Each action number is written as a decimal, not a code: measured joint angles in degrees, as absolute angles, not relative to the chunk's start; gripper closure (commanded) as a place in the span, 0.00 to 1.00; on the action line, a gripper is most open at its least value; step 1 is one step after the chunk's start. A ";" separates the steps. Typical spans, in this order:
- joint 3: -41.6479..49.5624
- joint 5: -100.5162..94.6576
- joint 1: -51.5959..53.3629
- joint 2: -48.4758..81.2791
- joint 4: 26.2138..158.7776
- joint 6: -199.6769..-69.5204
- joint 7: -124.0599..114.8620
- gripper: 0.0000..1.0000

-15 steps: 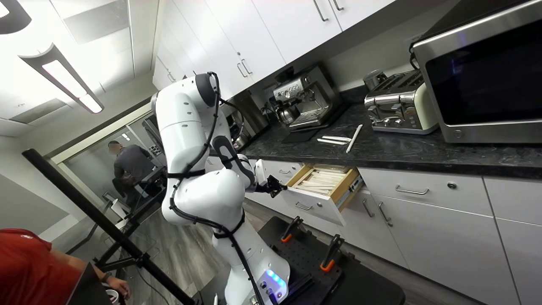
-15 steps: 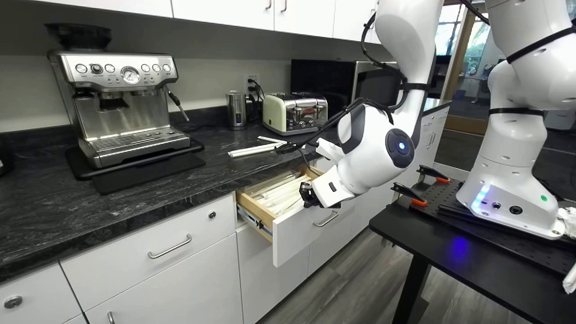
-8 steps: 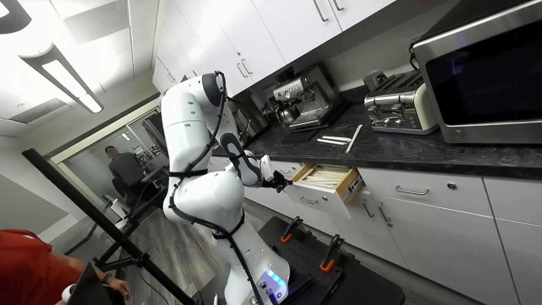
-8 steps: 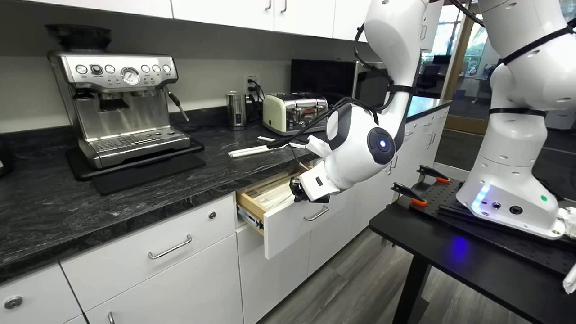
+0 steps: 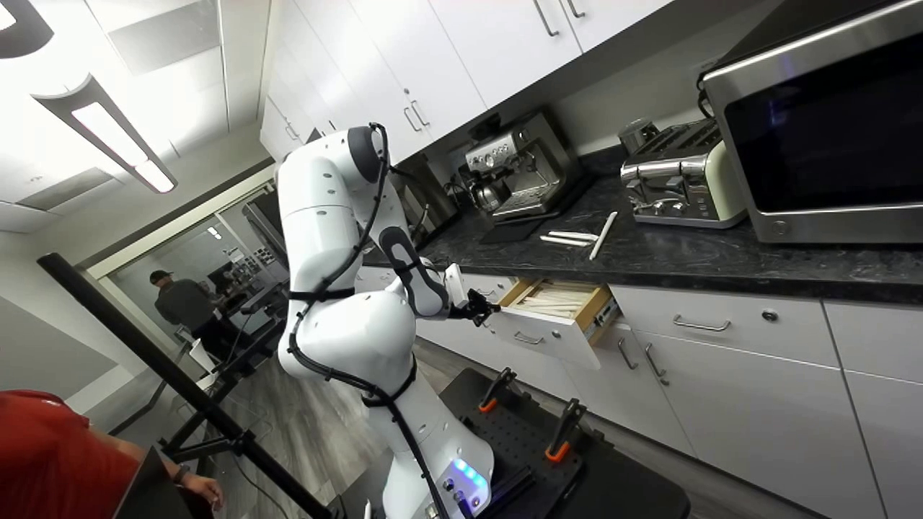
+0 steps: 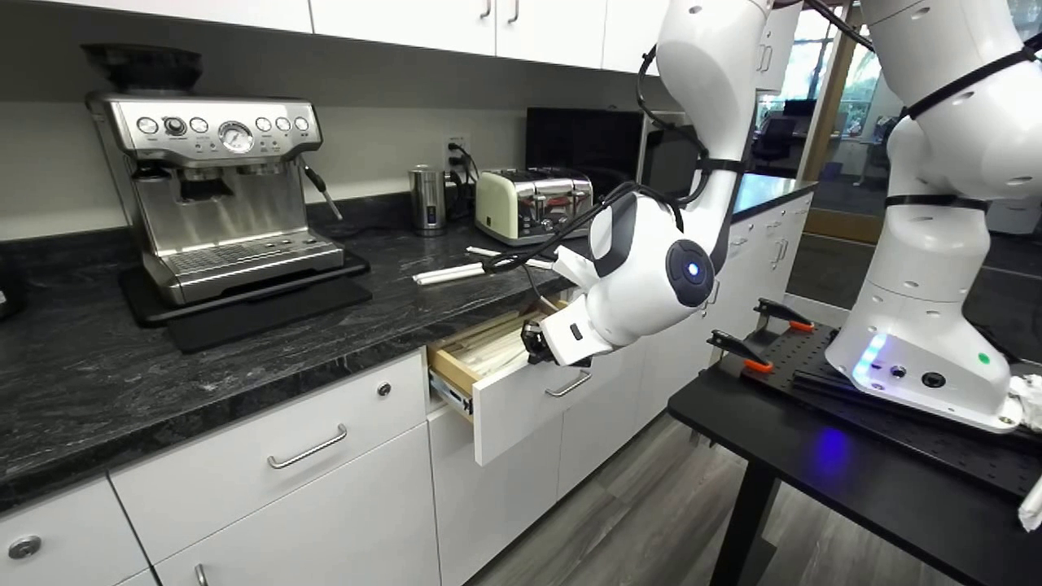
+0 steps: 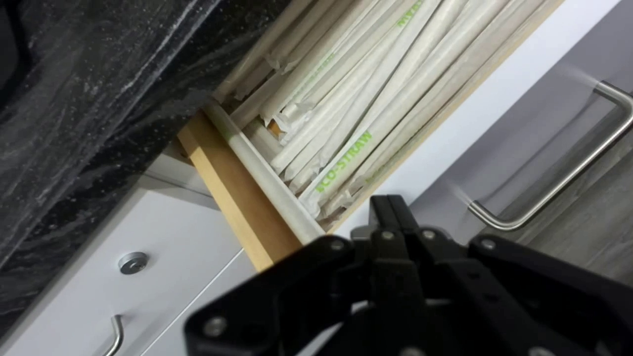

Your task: Close the drawer

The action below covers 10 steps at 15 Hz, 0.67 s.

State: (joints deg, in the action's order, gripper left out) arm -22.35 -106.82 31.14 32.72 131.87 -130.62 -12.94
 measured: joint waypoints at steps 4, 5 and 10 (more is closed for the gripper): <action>-21.44 -112.70 30.25 36.69 127.80 -125.70 -13.12 1.00; -21.14 -114.25 29.76 37.82 126.41 -124.91 -13.14 1.00; -20.38 -118.88 26.42 42.78 118.98 -124.09 -12.77 1.00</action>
State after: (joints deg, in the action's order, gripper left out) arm -20.38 -118.88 26.42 42.78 118.98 -124.09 -12.77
